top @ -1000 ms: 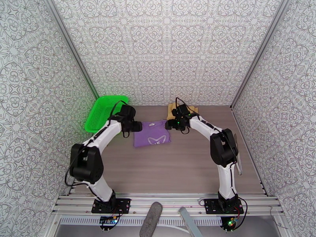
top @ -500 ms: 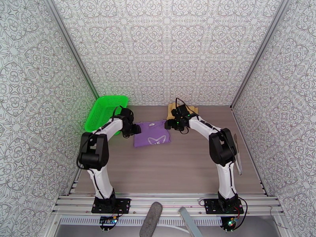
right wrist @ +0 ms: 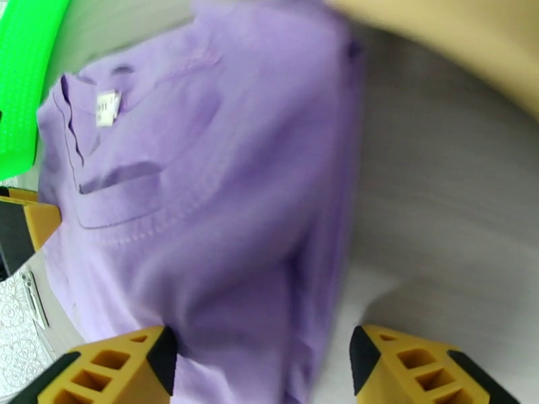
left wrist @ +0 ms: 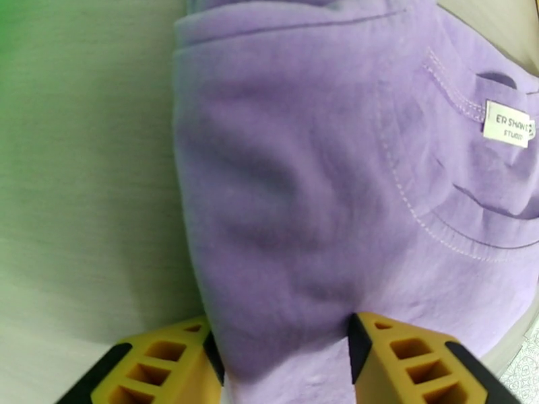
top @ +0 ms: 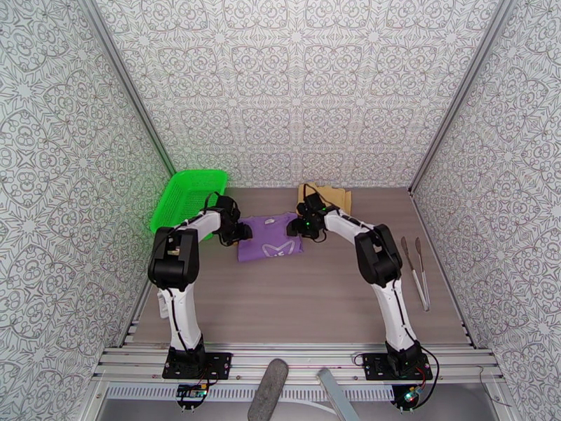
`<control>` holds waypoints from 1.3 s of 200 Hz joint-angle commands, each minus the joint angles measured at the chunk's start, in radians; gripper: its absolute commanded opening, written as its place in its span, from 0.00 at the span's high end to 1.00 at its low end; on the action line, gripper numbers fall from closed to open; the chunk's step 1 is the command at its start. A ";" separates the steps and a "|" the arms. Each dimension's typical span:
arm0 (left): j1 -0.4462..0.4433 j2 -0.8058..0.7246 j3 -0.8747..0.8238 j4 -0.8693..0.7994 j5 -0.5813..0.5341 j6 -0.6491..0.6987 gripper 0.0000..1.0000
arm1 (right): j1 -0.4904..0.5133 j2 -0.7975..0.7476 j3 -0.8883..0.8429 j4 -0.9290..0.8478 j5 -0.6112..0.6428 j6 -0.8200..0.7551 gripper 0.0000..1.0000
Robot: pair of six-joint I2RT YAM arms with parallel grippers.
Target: Fold and stack the mixed laundry pile
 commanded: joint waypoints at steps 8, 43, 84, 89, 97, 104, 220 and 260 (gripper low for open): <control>-0.064 0.100 0.003 0.028 0.062 -0.003 0.51 | 0.038 0.058 0.031 -0.024 -0.026 0.020 0.30; -0.086 0.128 0.003 0.055 0.070 -0.017 0.64 | 0.038 0.052 0.013 -0.022 -0.001 0.021 0.32; -0.098 0.128 -0.007 0.083 0.082 -0.030 1.00 | 0.039 0.050 -0.020 0.013 0.009 0.038 0.52; -0.100 0.128 -0.010 0.085 0.080 -0.033 1.00 | 0.039 0.049 -0.025 0.018 0.009 0.039 0.56; -0.100 0.128 -0.016 0.091 0.082 -0.036 1.00 | 0.038 0.048 -0.033 0.028 0.009 0.044 0.63; -0.101 0.126 -0.024 0.100 0.083 -0.038 1.00 | 0.039 0.044 -0.039 0.031 0.010 0.046 0.74; -0.215 -0.229 -0.025 0.048 -0.001 -0.098 1.00 | 0.036 -0.245 -0.070 -0.045 0.065 -0.017 1.00; -0.278 -0.263 0.124 -0.037 -0.009 -0.074 1.00 | 0.013 -0.302 0.013 -0.139 0.122 -0.075 1.00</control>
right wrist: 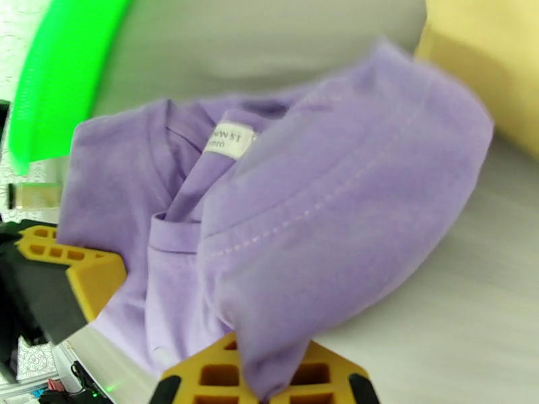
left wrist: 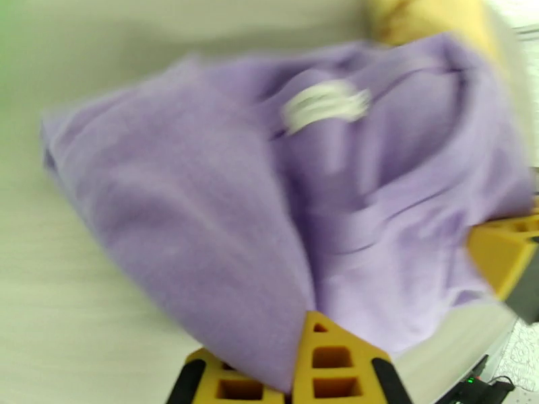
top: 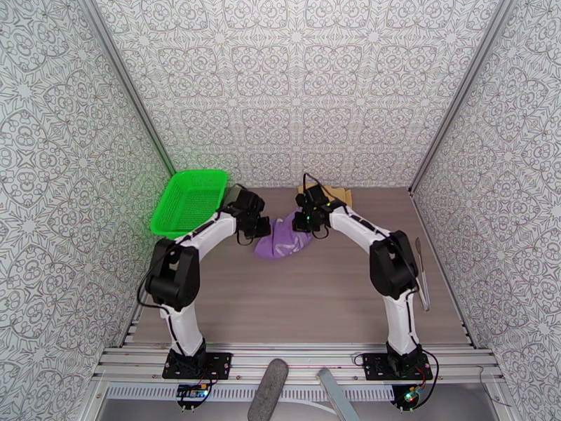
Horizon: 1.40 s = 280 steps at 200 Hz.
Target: Fold and stack the mixed laundry pile
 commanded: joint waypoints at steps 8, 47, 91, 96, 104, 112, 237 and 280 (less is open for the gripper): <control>-0.035 -0.024 0.120 -0.068 -0.007 0.013 1.00 | -0.029 -0.052 0.088 -0.087 0.067 -0.065 1.00; -0.062 0.101 0.362 -0.082 0.001 0.049 1.00 | -0.124 -0.038 0.199 -0.131 0.090 -0.115 1.00; -0.078 0.416 0.783 -0.102 0.085 0.119 1.00 | -0.245 0.030 0.305 -0.115 0.101 -0.149 1.00; -0.078 0.453 0.828 -0.098 0.095 0.125 1.00 | -0.256 0.039 0.314 -0.110 0.100 -0.150 1.00; -0.078 0.509 0.896 -0.089 0.105 0.130 1.00 | -0.274 0.057 0.326 -0.103 0.102 -0.153 1.00; -0.075 0.567 0.963 -0.081 0.110 0.135 1.00 | -0.290 0.074 0.337 -0.093 0.103 -0.152 1.00; -0.012 0.988 1.180 0.352 0.157 -0.038 0.79 | -0.421 0.390 0.448 -0.033 0.207 -0.124 0.98; 0.019 0.985 1.131 0.366 0.193 -0.088 0.01 | -0.421 0.418 0.448 -0.039 0.205 -0.082 0.46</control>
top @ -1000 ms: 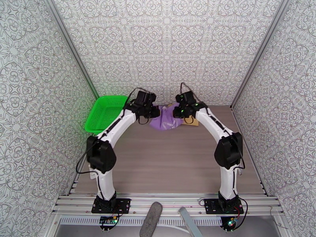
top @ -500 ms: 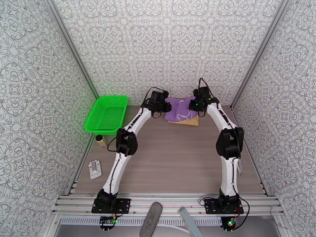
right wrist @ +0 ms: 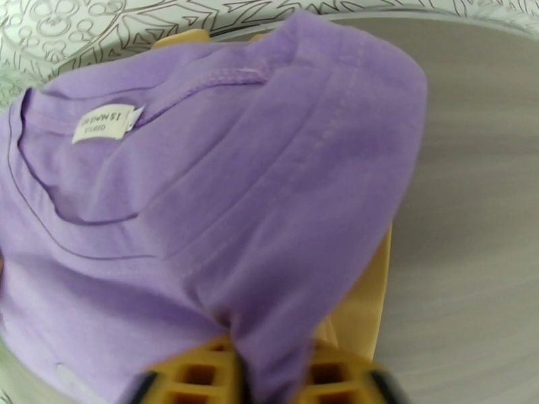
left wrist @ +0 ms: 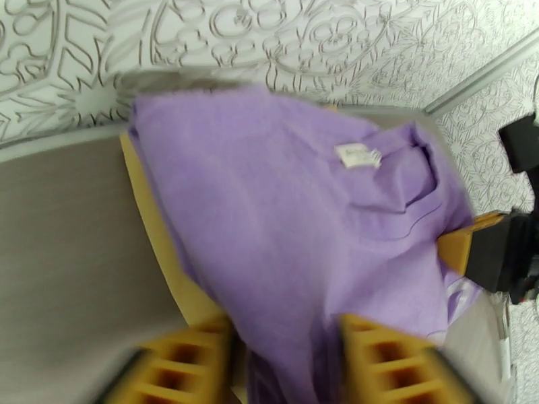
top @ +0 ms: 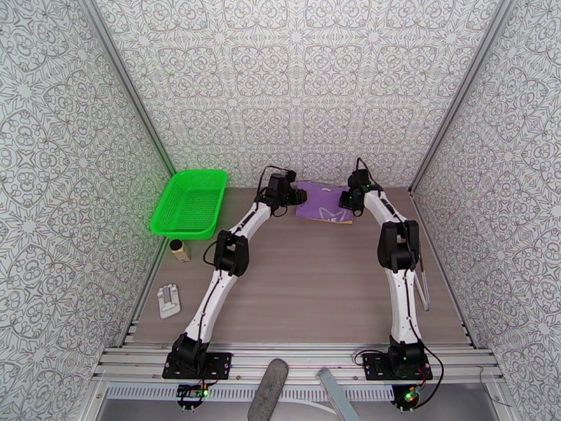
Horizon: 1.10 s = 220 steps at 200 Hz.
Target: Fold and stack the mixed laundry pile
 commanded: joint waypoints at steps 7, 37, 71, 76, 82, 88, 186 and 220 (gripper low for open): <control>0.040 0.000 -0.008 0.034 0.033 -0.044 0.00 | -0.010 0.016 0.037 0.009 0.032 0.030 0.41; 0.045 -0.053 -0.026 0.002 0.043 -0.025 0.01 | -0.010 -0.037 0.028 -0.015 0.061 0.006 0.21; 0.055 -0.244 -0.113 -0.054 0.008 0.063 0.01 | -0.010 -0.220 -0.055 -0.027 0.143 -0.038 0.01; 0.057 -0.287 -0.141 -0.053 0.003 0.074 0.01 | -0.010 -0.262 -0.084 -0.020 0.153 -0.044 0.01; 0.061 -0.344 -0.190 -0.049 -0.006 0.085 0.00 | -0.011 -0.316 -0.127 -0.006 0.162 -0.051 0.01; 0.064 -0.409 -0.247 -0.039 -0.017 0.096 0.00 | -0.010 -0.377 -0.179 0.011 0.170 -0.055 0.01; 0.308 -1.639 -1.851 0.597 -0.303 0.312 0.01 | -0.010 -1.563 -1.712 0.933 0.377 -0.117 0.01; 0.380 -1.756 -2.218 0.861 -0.558 0.303 0.07 | -0.011 -1.598 -2.016 1.285 0.474 -0.157 0.01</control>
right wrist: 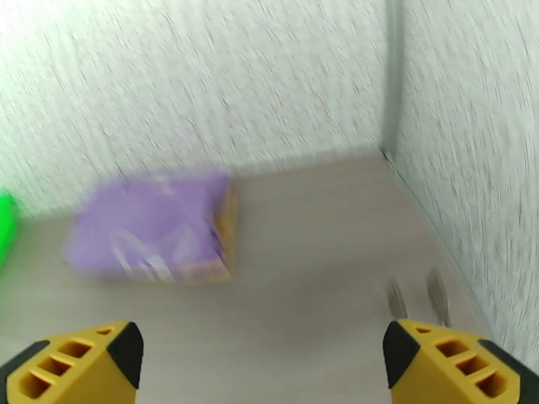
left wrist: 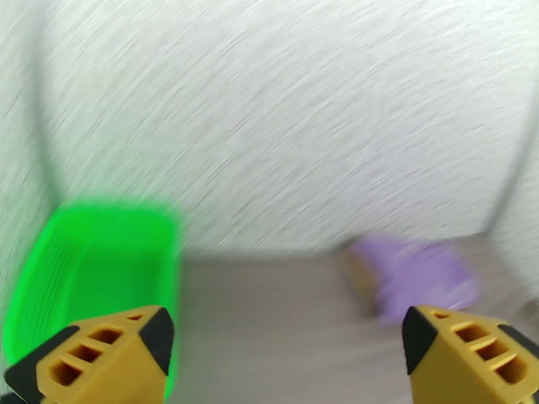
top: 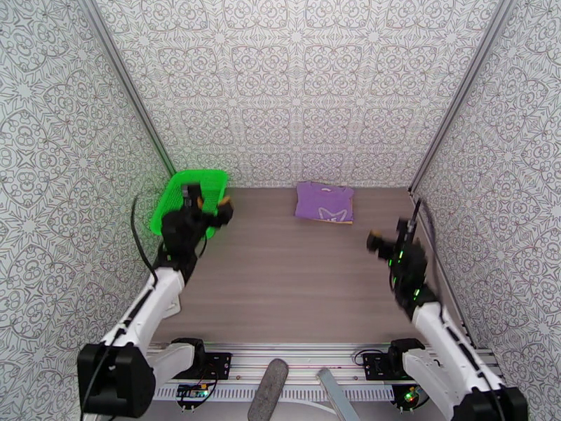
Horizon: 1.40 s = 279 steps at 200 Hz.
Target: Fold and stack the mixed laundry pile
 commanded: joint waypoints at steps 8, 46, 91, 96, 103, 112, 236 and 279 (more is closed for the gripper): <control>0.029 -0.026 -0.167 0.172 -0.224 0.034 0.05 | -0.005 0.063 -0.066 0.335 0.095 -0.069 0.01; 0.041 0.059 -0.263 0.367 -0.286 0.078 0.01 | -0.003 0.454 -0.119 0.864 0.034 -0.190 0.01; 0.083 0.160 -0.186 0.363 -0.196 0.130 0.01 | -0.005 0.629 0.050 0.684 -0.085 -0.230 0.01; 0.083 0.163 -0.178 0.350 -0.192 0.129 0.01 | -0.005 0.660 0.069 0.707 -0.103 -0.236 0.01; 0.083 0.167 -0.180 0.364 -0.194 0.131 0.01 | -0.016 0.673 0.085 0.703 -0.121 -0.227 0.01; 0.081 0.156 -0.189 0.360 -0.196 0.132 0.00 | -0.043 0.656 0.113 0.608 -0.126 -0.196 0.01; 0.103 0.418 -0.207 0.532 -0.108 0.142 0.01 | -0.064 0.662 0.121 0.611 -0.166 -0.191 0.01; 0.078 0.417 -0.201 0.522 -0.145 0.163 0.00 | -0.064 0.659 0.116 0.615 -0.143 -0.182 0.01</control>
